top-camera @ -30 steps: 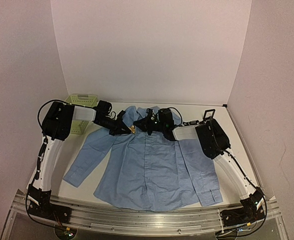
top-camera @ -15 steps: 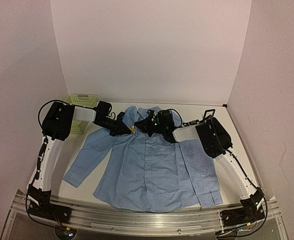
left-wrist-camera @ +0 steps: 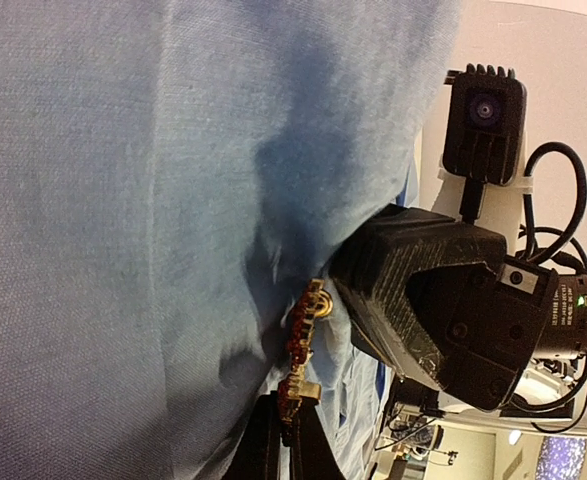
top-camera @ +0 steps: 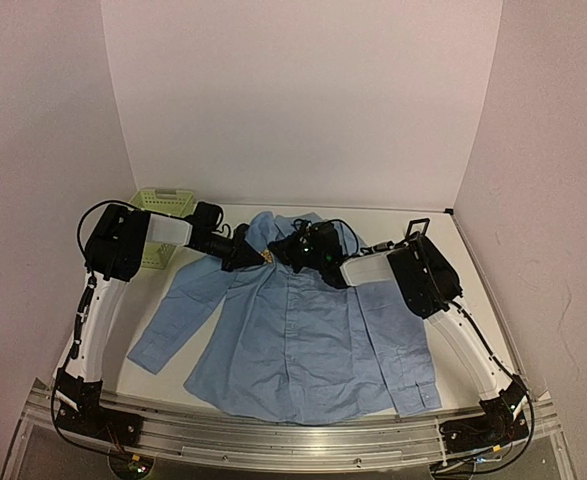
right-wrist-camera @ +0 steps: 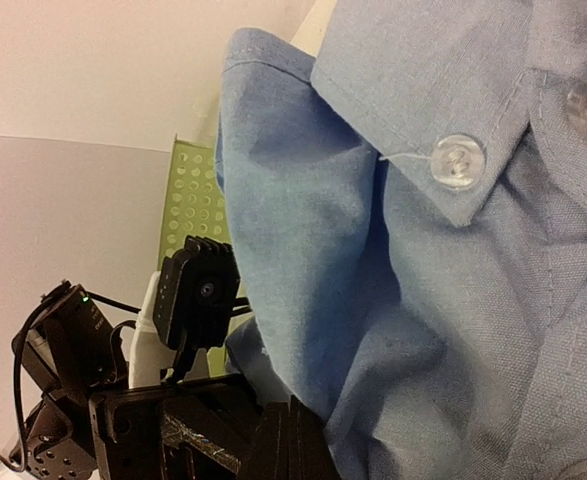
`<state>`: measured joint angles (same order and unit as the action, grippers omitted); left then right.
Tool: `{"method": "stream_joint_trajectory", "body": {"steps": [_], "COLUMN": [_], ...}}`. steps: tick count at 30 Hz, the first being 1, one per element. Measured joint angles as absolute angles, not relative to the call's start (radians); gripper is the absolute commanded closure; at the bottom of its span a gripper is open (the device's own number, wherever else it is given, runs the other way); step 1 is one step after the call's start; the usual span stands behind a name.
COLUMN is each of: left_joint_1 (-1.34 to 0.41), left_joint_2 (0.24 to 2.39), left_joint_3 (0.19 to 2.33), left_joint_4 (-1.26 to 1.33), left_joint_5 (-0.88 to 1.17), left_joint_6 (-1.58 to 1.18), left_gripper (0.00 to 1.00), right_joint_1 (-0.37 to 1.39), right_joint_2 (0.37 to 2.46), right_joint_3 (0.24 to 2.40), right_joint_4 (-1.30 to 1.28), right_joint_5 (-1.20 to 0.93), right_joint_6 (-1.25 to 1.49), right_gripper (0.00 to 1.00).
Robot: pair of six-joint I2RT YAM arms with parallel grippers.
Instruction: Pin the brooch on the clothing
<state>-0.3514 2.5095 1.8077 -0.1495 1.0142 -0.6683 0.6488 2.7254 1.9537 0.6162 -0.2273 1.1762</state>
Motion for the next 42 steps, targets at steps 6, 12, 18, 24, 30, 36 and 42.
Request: {"method": "stream_joint_trajectory", "body": {"steps": [6,12,18,24,30,36,42], "left_joint_1": [-0.351,-0.351,-0.351,-0.351,-0.351,-0.351,-0.354], "left_joint_2": [2.51,2.517,2.519,2.52,2.521,2.526,2.54], "left_joint_3": [1.802,1.802,1.802,1.802,1.802,1.802,1.802], "left_joint_4": [-0.114,-0.098,-0.092,-0.092,-0.092,-0.076,-0.012], "left_joint_5": [1.026,1.03,1.029,1.03,1.035,1.053,1.081], "left_joint_6": [-0.756,-0.794,-0.794,-0.786,-0.784,-0.788,-0.834], "left_gripper": [1.0,1.0,1.0,1.0,1.0,1.0,1.0], "right_joint_1": [0.667,0.683,0.699,0.712,0.715,0.721,0.736], "right_joint_2": [2.715,2.707,2.707,2.707,2.707,2.69,2.675], "right_joint_3": [1.954,1.954,1.969,1.969,1.96,1.906,1.859], "right_joint_4": [0.584,0.552,0.524,0.525,0.542,0.607,0.656], "right_joint_5": [-0.149,-0.087,-0.043,0.001,0.011,0.017,0.039], "right_joint_6": [1.119,1.054,1.0,0.962,0.934,0.911,0.883], "right_gripper": [1.0,1.0,1.0,1.0,1.0,1.0,1.0]}}
